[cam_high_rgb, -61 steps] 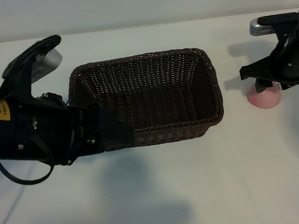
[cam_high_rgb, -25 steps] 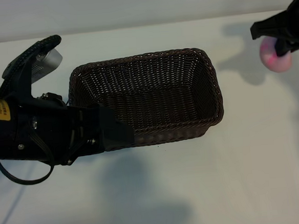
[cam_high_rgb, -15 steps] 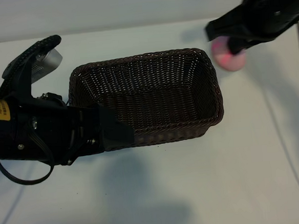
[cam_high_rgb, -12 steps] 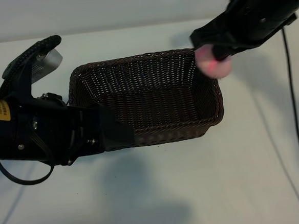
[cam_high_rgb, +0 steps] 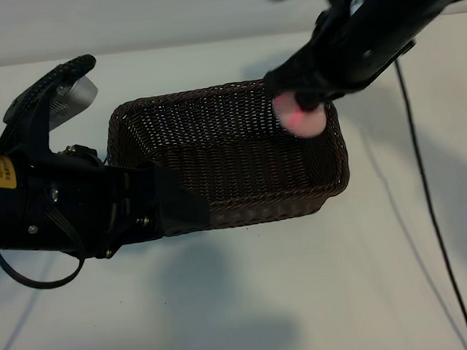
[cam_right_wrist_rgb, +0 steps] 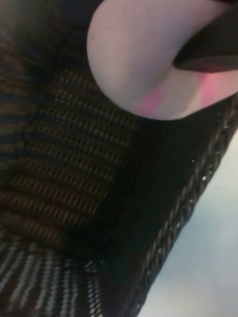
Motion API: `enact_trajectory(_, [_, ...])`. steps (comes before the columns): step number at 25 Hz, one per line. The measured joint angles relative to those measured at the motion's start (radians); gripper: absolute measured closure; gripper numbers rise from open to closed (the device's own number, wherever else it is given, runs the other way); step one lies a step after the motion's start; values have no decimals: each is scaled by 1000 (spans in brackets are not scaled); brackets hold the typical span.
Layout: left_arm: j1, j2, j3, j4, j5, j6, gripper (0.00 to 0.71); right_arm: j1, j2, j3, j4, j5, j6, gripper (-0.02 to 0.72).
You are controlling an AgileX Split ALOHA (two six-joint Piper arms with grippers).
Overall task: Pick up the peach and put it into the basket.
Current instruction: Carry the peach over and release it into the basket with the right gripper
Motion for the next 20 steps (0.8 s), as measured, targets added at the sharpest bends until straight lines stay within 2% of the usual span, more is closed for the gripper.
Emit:
enact_trajectory(8, [0, 0, 0, 0, 0, 0, 163, 0, 153, 0, 141, -21, -142, 660])
enact_trajectory(20, [0, 0, 0, 0, 0, 0, 163, 0, 214, 0, 158, -42, -176, 659])
